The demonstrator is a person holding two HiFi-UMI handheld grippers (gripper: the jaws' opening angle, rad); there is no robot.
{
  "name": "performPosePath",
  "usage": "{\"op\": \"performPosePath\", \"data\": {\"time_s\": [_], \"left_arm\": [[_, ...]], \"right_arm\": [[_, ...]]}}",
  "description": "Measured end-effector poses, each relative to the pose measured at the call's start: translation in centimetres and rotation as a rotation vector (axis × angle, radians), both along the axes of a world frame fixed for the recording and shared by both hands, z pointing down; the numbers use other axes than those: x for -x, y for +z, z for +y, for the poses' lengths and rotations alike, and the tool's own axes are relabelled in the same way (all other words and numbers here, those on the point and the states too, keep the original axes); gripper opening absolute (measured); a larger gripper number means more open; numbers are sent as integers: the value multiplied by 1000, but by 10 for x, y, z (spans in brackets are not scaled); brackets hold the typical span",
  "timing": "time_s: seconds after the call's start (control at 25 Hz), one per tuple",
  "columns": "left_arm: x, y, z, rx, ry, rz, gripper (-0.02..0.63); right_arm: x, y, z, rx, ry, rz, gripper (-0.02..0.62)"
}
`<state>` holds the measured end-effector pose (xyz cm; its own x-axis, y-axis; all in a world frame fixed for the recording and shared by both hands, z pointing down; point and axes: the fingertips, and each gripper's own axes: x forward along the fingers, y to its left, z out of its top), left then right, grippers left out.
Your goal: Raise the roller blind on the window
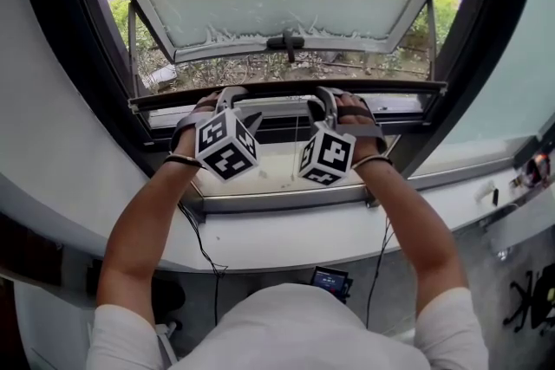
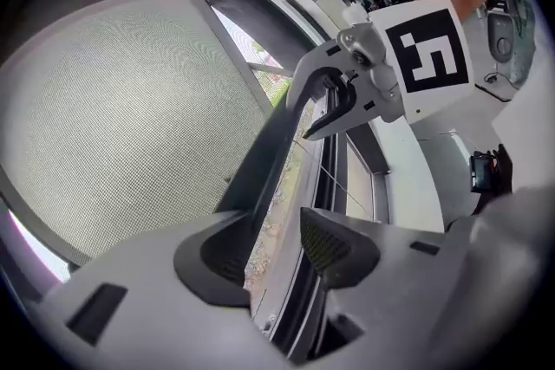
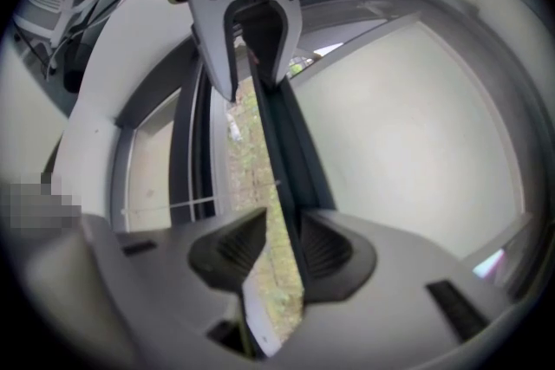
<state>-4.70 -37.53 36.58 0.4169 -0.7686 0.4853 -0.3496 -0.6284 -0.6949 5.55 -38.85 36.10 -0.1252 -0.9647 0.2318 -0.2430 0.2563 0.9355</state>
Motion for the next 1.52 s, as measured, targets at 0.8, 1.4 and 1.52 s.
{"op": "performPosePath", "data": {"time_s": [0.8, 1.4, 1.52], "left_arm": [[0, -45, -3, -58, -1, 29, 189], [1, -92, -7, -128, -7, 26, 189], [1, -95, -7, -130, -8, 24, 189]], "right_arm": [[1, -51, 5, -129, -11, -105, 117], [6, 11, 34, -46, -57, -151, 116], [4, 24, 36, 3, -52, -185, 116]]}}
